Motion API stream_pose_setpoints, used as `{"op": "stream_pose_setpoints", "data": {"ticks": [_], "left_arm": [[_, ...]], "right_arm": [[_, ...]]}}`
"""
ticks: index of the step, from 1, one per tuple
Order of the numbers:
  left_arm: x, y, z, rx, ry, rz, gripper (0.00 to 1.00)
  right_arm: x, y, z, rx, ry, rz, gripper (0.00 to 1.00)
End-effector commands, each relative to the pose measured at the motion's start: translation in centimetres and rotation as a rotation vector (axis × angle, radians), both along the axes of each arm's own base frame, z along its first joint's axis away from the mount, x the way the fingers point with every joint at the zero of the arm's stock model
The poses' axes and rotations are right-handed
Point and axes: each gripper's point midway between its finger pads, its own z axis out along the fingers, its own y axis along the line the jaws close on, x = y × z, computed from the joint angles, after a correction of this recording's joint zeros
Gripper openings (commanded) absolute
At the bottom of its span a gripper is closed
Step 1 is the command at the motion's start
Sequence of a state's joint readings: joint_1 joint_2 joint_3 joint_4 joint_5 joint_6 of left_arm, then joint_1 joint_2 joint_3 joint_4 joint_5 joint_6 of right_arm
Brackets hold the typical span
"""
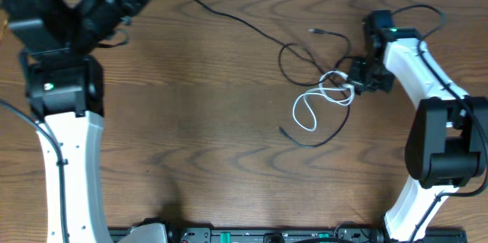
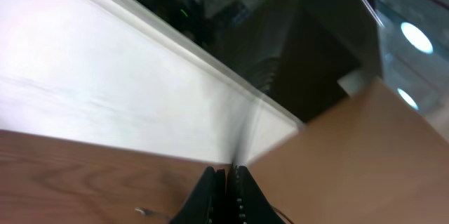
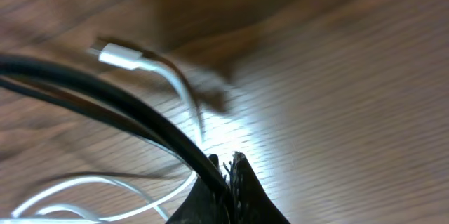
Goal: Untangle cables
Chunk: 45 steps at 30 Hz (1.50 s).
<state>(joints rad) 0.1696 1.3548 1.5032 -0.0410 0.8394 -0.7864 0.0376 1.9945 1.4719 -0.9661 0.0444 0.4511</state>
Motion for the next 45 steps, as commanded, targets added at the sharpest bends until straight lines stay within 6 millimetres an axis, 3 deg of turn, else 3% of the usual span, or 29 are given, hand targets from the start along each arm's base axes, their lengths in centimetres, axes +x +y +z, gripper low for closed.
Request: {"op": "stream_pose_setpoints", "data": {"ticks": [1, 7, 10, 12, 15, 21, 25, 26, 31, 33, 43, 45], "left_arm": [[-0.7, 2.7, 1.8, 0.011, -0.044, 0.062, 0.07], [-0.7, 7.7, 1.7, 0.011, -0.039, 0.184, 0.07], [-0.8, 7.5, 1.1, 0.008, -0.011, 0.169, 0.07], [-0.9, 6.5, 0.5, 0.034, -0.007, 0.125, 0.07], [-0.9, 5.1, -0.9, 0.077, 0.021, 0.079, 0.08], [-1.6, 1.3, -4.7, 0.155, 0.125, -0.035, 0.09], [-2.4, -2.3, -7.8, 0.191, 0.215, -0.147, 0.17], [-2.6, -3.1, -8.3, 0.205, 0.225, -0.176, 0.24], [-2.6, -7.3, -10.6, 0.23, 0.267, -0.3, 0.62], [-2.5, -8.9, -11.6, 0.23, 0.29, -0.347, 0.68], [-2.6, -16.6, -18.2, 0.225, 0.412, -0.627, 0.69], [-3.0, -19.6, -20.0, 0.205, 0.444, -0.721, 0.69]], "right_arm": [[0.3, -0.7, 0.3, 0.044, -0.011, 0.015, 0.01], [0.3, -0.2, 0.5, 0.166, -0.02, 0.088, 0.01], [0.7, 2.8, 1.6, 0.332, -0.065, 0.212, 0.01], [0.8, 5.1, 3.8, 0.435, -0.122, 0.293, 0.01], [0.9, 6.8, 7.7, 0.439, -0.222, 0.36, 0.01], [0.2, 9.7, 17.9, 0.423, -0.508, 0.481, 0.01], [-1.7, 11.6, 23.2, 0.491, -0.647, 0.56, 0.01], [-2.2, 11.9, 24.0, 0.507, -0.665, 0.574, 0.01], [-4.5, 13.8, 26.9, 0.641, -0.715, 0.65, 0.01], [-5.2, 14.4, 27.8, 0.683, -0.728, 0.674, 0.01], [-6.2, 14.7, 29.3, 0.708, -0.766, 0.701, 0.01], [-6.4, 14.7, 29.7, 0.704, -0.778, 0.706, 0.01]]}}
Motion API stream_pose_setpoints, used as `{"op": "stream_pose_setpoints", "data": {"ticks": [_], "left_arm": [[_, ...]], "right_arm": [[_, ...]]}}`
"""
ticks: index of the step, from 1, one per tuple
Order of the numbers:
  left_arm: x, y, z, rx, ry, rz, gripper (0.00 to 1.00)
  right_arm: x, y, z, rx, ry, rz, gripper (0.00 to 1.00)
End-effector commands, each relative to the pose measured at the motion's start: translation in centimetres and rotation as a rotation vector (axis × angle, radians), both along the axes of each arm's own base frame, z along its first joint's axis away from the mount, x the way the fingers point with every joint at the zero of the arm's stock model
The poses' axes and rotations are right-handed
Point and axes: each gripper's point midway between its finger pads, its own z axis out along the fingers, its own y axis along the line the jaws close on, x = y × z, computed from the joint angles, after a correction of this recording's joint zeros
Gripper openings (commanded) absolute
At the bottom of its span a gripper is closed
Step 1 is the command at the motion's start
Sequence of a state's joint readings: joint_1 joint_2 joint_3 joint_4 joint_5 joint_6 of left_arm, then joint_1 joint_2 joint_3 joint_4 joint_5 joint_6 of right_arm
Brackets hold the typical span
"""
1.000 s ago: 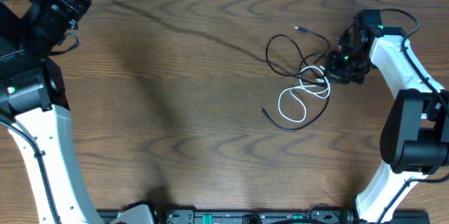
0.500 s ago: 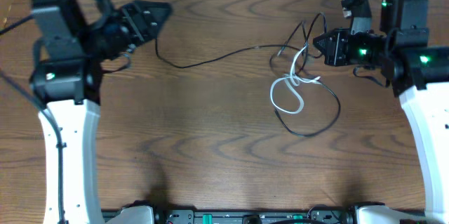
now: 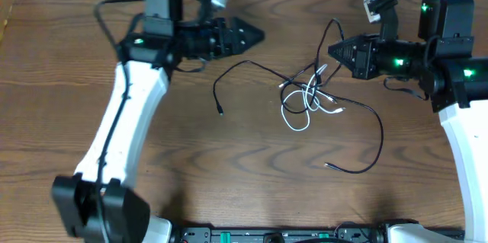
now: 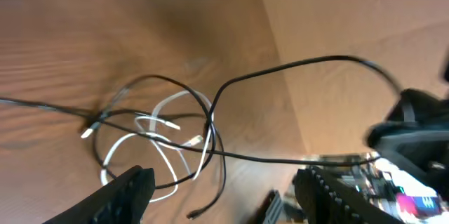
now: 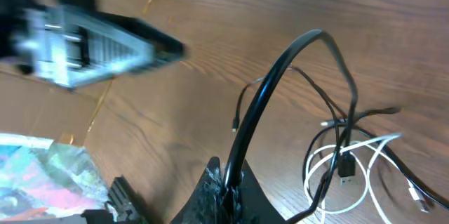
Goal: Untangle cables
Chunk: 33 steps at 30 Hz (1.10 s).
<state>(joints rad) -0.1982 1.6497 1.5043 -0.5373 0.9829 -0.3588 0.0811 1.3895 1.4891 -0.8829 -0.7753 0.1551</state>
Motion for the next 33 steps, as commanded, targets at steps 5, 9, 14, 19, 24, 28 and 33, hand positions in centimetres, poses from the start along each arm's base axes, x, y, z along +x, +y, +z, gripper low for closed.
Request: {"op": "stream_pose_setpoints", "data": {"ticks": [5, 9, 14, 19, 24, 28, 33], "left_arm": [[-1.0, -7.9, -3.3, -0.069, 0.099, -0.179, 0.69], [-0.2, -10.9, -5.9, -0.052, 0.165, -0.14, 0.68], [-0.2, -13.4, -9.2, -0.01, 0.224, -0.115, 0.61], [-0.1, -14.9, -13.0, 0.096, 0.225, -0.06, 0.54], [0.9, -14.6, -15.8, 0.221, 0.196, 0.047, 0.36], [2.6, -12.2, -17.0, 0.313, 0.161, 0.134, 0.27], [4.0, -8.1, -18.2, 0.375, 0.199, 0.188, 0.24]], "right_arm": [[-1.4, 0.2, 2.2, 0.025, -0.067, 0.031, 0.01], [-1.4, -0.2, 2.1, 0.024, -0.059, 0.017, 0.01], [-1.3, -1.1, 1.7, 0.022, -0.033, -0.009, 0.01], [-1.3, -1.5, 1.7, 0.023, -0.028, -0.021, 0.01], [-1.2, -2.1, 1.6, 0.021, -0.023, -0.038, 0.01], [-0.7, -5.1, 1.7, 0.012, -0.019, -0.135, 0.01], [0.1, -14.3, -0.6, -0.142, 0.072, -0.508, 0.01]]}}
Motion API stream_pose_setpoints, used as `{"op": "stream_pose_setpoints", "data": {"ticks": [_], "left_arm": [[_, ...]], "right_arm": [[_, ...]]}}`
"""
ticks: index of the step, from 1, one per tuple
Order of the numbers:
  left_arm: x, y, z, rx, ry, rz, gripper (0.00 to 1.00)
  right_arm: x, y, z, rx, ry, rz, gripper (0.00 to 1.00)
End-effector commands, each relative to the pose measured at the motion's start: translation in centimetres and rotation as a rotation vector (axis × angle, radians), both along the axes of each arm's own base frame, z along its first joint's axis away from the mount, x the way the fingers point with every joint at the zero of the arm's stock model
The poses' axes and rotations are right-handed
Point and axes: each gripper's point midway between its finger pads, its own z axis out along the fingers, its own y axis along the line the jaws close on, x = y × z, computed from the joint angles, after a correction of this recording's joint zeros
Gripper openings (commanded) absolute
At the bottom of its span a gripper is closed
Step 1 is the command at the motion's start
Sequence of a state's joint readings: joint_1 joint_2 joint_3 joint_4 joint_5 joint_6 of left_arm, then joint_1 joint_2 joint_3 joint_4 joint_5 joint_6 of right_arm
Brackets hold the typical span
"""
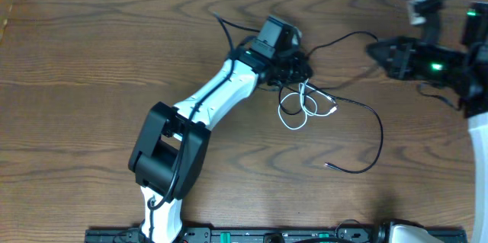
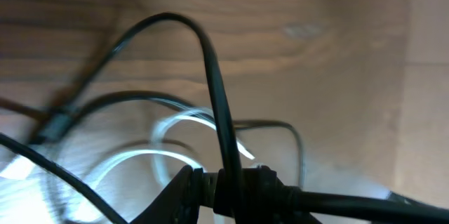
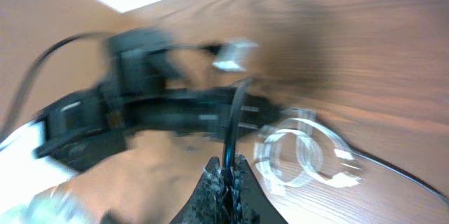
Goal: Untangle cables
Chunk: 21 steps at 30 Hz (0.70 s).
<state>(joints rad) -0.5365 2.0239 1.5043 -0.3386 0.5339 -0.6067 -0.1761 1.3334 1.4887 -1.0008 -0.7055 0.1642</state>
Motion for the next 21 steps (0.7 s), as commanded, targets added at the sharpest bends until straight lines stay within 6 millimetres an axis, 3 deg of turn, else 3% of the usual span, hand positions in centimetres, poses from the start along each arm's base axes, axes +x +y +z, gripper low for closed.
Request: {"op": "stream_pose_setpoints", "data": {"ticks": [1, 3, 6, 11, 15, 17, 18, 21], "left_arm": [[2.7, 4.1, -0.5, 0.083, -0.029, 0.082, 0.22], [3.1, 5.3, -0.8, 0.107, -0.037, 0.073, 0.19], [3.9, 8.7, -1.9, 0.199, -0.042, 0.105, 0.19], [4.7, 11.6, -2.4, 0.258, -0.051, 0.127, 0.19], [4.4, 12.1, -2.1, 0.265, -0.05, 0.109, 0.2], [4.1, 11.8, -1.5, 0.269, -0.072, 0.081, 0.19], [4.0, 11.6, -1.0, 0.269, -0.085, 0.072, 0.14], [3.8, 11.2, 1.5, 0.25, -0.139, 0.063, 0.07]], "right_arm": [[-0.4, -7.1, -0.9, -0.148, 0.046, -0.279, 0.01], [-1.0, -9.6, -1.7, -0.198, 0.09, -0.369, 0.01], [-2.5, -13.7, -3.0, -0.275, 0.173, -0.525, 0.01], [-4.1, -16.7, -3.8, -0.311, 0.251, -0.68, 0.01], [-3.4, -15.3, -3.8, -0.271, 0.225, -0.583, 0.02], [-2.7, -13.6, -3.6, -0.24, 0.187, -0.47, 0.11], [-2.4, -13.0, -3.6, -0.226, 0.18, -0.434, 0.15], [-1.8, -12.0, -4.2, -0.194, 0.192, -0.386, 0.24]]}}
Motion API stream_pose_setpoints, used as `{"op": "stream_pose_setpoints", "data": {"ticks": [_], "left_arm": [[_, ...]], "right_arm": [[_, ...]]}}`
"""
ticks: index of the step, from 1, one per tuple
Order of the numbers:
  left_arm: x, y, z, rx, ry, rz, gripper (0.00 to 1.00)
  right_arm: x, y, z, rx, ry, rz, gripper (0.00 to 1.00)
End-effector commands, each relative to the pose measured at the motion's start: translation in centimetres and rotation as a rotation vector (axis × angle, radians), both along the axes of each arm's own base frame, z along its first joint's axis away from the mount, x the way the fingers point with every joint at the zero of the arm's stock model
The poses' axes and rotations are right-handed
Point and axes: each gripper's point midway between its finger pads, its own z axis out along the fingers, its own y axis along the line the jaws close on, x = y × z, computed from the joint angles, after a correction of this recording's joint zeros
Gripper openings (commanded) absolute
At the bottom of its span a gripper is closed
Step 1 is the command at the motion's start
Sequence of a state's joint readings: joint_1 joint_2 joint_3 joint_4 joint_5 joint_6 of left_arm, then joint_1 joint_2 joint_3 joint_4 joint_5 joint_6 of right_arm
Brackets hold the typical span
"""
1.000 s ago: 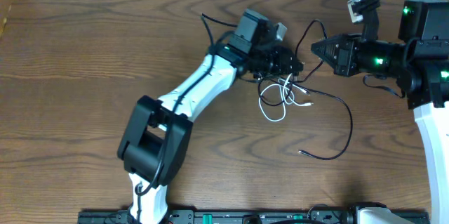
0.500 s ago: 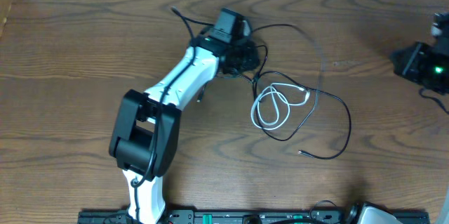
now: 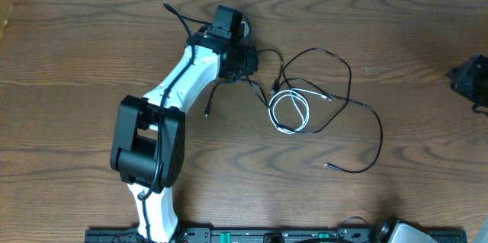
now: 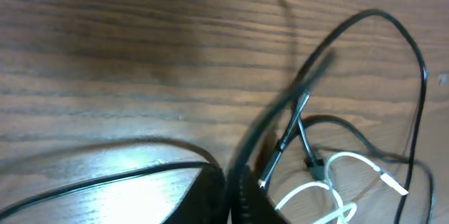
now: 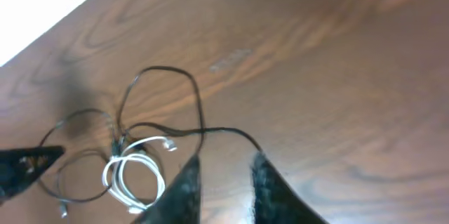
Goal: Untangle cables
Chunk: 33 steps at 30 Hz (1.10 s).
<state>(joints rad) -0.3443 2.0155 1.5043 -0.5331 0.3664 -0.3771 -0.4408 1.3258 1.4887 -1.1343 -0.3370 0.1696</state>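
Note:
A white coiled cable lies mid-table, crossed by thin black cables that loop to its right. My left gripper is just left of the tangle. In the left wrist view it is shut on a black cable, with the white cable beyond it. My right gripper sits at the far right edge, well away from the cables. Seen from its wrist it is open with nothing between its fingers, and the white cable lies far off.
One black cable runs from the left gripper up to a plug near the back edge. Another plug end lies left of the tangle. A loose black end rests toward the front right. The table's back edge is close behind.
My right gripper has let go of the black cable, opened and moved out to the far right edge. My left gripper, still shut on a black cable, has moved left, away from the white coil.
At first my left gripper was shut at the far back left with a black cable running to it, and the right was shut at the tangle. Then the left was open at the upper middle while the right held a black cable. Then both gripped cables; now only the left does.

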Motion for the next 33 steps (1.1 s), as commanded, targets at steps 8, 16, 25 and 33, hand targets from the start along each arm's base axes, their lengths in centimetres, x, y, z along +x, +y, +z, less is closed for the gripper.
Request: {"op": "stream_pose_setpoints", "data": {"ticks": [8, 16, 25, 33], "left_arm": [[-1.5, -1.5, 18.9, -0.219, -0.389, -0.082, 0.07], [-7.7, 0.2, 37.3, -0.443, -0.843, -0.087, 0.07], [-13.2, 2.7, 48.2, -0.605, -1.158, -0.068, 0.07], [-12.6, 5.5, 51.1, -0.693, -1.178, 0.038, 0.08]], "right_arm": [[2.6, 6.8, -1.1, 0.184, -0.03, 0.329, 0.31], [3.2, 10.3, -1.9, 0.178, -0.011, 0.455, 0.47], [3.0, 16.0, -1.7, 0.135, -0.047, 0.675, 0.75], [2.6, 23.0, -2.9, 0.174, -0.049, 0.912, 0.8]]}}
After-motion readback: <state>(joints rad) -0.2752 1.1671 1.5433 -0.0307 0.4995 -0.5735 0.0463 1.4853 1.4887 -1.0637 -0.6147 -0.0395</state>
